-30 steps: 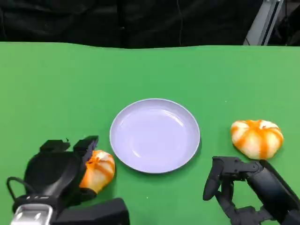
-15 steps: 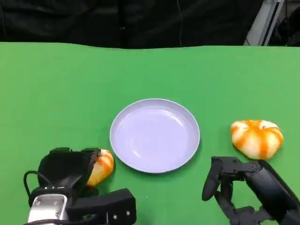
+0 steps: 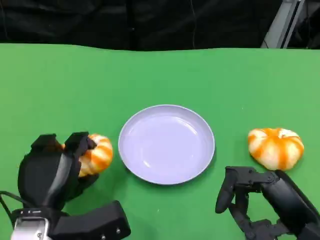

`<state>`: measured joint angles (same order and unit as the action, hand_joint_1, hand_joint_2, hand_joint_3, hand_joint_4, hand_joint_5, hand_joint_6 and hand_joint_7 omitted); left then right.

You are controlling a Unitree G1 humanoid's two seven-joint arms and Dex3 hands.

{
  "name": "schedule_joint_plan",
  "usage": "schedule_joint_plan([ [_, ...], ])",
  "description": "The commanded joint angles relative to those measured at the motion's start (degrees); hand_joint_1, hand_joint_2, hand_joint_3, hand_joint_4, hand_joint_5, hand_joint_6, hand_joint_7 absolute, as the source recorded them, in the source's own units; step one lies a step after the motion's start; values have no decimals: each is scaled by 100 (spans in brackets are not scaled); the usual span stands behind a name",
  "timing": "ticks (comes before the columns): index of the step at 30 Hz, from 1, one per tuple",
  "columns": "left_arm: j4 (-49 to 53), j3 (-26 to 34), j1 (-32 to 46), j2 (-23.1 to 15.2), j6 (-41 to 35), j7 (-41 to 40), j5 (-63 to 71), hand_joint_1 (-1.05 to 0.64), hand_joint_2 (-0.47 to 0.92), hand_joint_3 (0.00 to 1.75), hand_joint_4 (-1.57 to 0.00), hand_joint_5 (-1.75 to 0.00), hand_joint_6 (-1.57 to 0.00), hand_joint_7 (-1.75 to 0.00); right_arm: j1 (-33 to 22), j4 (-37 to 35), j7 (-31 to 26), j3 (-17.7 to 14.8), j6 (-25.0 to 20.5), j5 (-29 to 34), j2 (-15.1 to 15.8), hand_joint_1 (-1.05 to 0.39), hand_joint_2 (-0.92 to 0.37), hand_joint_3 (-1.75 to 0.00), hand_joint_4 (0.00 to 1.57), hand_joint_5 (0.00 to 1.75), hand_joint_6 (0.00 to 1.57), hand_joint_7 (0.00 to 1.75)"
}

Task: Grasp the bread from the table and place it into the plate.

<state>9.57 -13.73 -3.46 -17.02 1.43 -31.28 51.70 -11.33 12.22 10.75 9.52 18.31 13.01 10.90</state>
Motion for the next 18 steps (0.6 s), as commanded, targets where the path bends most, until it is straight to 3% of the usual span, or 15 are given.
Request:
schedule_joint_plan([
  [1, -310, -49, 25, -145, 355, -368, 55, -21, 51, 110, -89, -175, -79, -157, 42, -11, -18, -51, -11, -55, 57, 9, -33, -135, 86, 168, 78, 133],
  [6, -446, -157, -202, -163, 590, -195, 39, -22, 40, 122, -89, -175, -81, -151, 36, -18, -21, -47, 21, -50, 63, 10, -33, -136, 86, 168, 79, 132],
  [10, -263, -283, -549, -112, 805, -134, -10, -20, 40, 128, -89, -175, -83, -146, 24, -9, -29, -38, 25, -39, 56, 10, -33, -136, 86, 168, 79, 132],
  [15, 113, -430, -1186, 2, 880, 447, -253, -19, 41, 120, -85, -175, -84, -134, -8, 24, -18, -35, 38, -41, 68, 9, -33, -135, 86, 169, 79, 132],
  [18, 438, -527, -1480, 90, 929, 511, -305, -21, 41, 118, -85, -175, -83, -137, -31, 70, -27, -35, 11, -23, 62, 9, -34, -134, 86, 168, 79, 132],
])
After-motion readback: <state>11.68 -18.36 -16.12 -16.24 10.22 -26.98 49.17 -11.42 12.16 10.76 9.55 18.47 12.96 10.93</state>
